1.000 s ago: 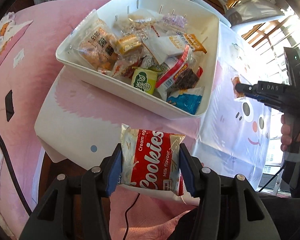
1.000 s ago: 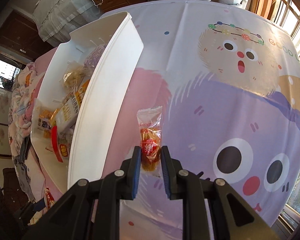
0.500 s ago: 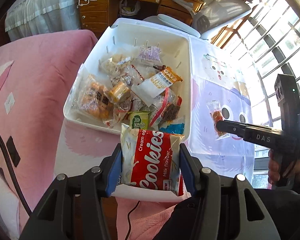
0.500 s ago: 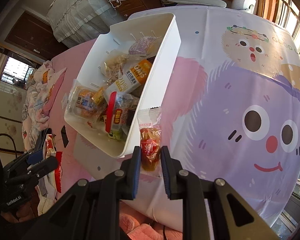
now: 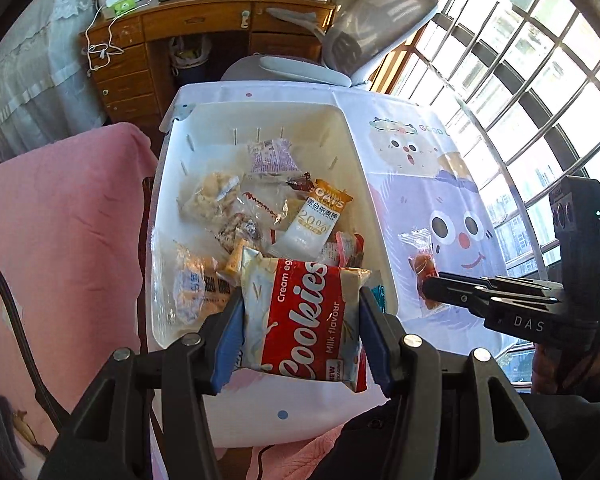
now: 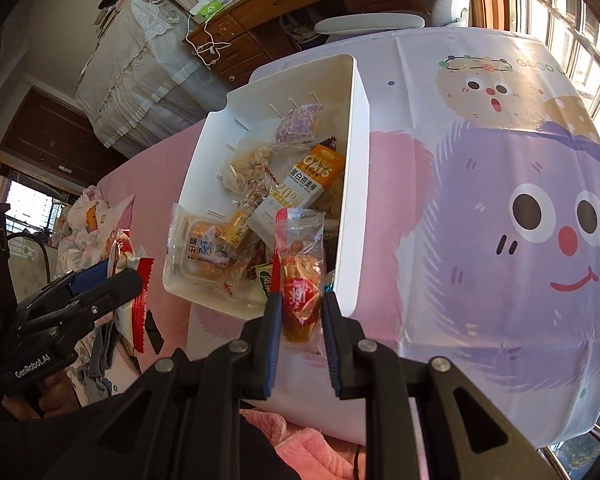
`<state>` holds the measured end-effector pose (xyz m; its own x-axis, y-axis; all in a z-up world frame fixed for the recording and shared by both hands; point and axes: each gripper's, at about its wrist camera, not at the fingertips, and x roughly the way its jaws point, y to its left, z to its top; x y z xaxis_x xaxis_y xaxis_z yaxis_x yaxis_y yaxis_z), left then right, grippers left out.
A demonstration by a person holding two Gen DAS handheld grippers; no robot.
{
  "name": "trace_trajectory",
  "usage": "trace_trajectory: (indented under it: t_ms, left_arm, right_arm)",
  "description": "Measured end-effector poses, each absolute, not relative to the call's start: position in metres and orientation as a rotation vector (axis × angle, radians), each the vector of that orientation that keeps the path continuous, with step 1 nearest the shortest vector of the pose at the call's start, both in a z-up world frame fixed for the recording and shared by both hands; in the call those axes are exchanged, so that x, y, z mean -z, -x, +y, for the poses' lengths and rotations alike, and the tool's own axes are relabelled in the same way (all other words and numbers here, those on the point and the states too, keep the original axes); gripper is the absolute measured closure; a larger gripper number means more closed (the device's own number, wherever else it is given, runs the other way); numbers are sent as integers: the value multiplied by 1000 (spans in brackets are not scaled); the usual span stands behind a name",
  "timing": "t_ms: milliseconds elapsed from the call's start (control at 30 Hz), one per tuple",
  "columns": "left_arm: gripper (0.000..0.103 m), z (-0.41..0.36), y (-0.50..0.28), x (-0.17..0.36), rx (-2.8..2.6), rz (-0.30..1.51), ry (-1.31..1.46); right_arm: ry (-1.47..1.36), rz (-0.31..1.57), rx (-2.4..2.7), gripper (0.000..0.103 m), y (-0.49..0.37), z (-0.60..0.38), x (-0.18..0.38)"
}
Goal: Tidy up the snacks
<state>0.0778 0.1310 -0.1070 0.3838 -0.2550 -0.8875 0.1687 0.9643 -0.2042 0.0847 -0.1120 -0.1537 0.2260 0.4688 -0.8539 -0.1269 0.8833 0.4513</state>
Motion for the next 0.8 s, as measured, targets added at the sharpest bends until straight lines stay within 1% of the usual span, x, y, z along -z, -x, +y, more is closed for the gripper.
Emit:
trace_trajectory:
  t_ms: [200,267,367,400,433,467,533,667,767,800]
  left_arm:
    - [49,141,-94,109,357,1111,38]
    - [40,143,-96,111,362,1106,28]
    - [35,144,-99,114,388,1110,21]
    - [33,144,-99,114,394,1110,19]
    - [29,144,-100,114,397,1110,17]
    - [27,144,-100,114,398,1109,16]
    - [26,144,-99,113,395,1106,16]
    - [23,143,-96,109,355,1095,14]
    - [23,138,-94,107,326,1090,43]
    - [23,136,-93,106,312,1083,50]
  right_arm:
    - [-365,1225,-376,83,-74,-90,155]
    - [-384,1215,-347,81,-71,-85,158]
    - [-414,1238,-313,79,-68,-84,166]
    - [-425,1241,-300,78,-66,-86,167]
    - [-434,1238,-288,75,-65,-87,167]
    - [-440,1233,-278,73,-64,-89,166]
    - [-451,1221,-262,67,-63,-93,165]
    - [-450,1229,-254,61,-62,-98,165]
    - [-422,1243,-260,53,-61,-103,165]
    - [-411,1244,-259,48,-59,-106,164]
